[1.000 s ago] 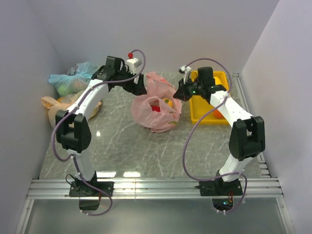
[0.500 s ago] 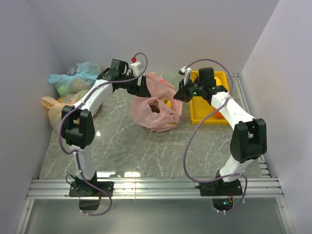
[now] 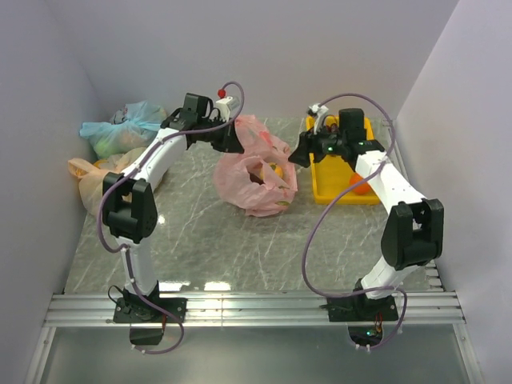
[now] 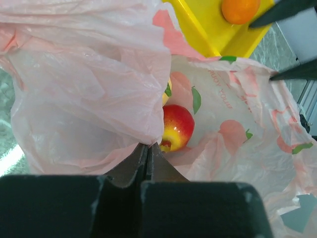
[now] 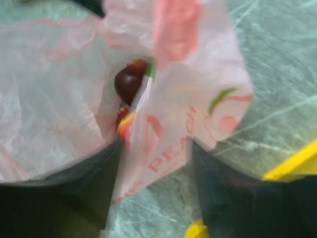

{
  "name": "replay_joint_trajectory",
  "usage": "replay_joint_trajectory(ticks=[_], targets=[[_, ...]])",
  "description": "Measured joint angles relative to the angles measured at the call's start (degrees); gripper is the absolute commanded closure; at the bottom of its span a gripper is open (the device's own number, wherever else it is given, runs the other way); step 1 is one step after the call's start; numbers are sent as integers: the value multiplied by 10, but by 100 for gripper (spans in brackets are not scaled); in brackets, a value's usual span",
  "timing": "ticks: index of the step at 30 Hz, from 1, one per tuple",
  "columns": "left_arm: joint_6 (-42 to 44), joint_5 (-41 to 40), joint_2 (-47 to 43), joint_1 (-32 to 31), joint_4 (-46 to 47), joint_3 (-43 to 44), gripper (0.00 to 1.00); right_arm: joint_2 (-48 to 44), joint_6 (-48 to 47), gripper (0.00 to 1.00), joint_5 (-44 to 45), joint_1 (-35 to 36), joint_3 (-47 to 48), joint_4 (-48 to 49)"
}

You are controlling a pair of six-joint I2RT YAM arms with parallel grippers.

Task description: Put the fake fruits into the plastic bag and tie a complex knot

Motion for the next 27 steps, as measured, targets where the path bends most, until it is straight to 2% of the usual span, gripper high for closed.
replay_joint_trajectory(ticks=[6,11,16,21,23,27], targets=[[2,-4,-25,0,1,-1,100,-4,77,25,11,-72,36,15],[5,-9,-39,0,3,0,100,30,93,25,67,-131,129,1],[12,-18,-39,0,3,0,100,167,96,25,146,-165,285,-40],[12,-30,-39,0,5,-1,100,326,117,25,210,-165,442,-85],[12,-33,-39,0,9,-1,100,374,119,25,232,-160,480,-95],[14,-39,-39,0,7,1,100,417,121,25,264,-144,486,-116]])
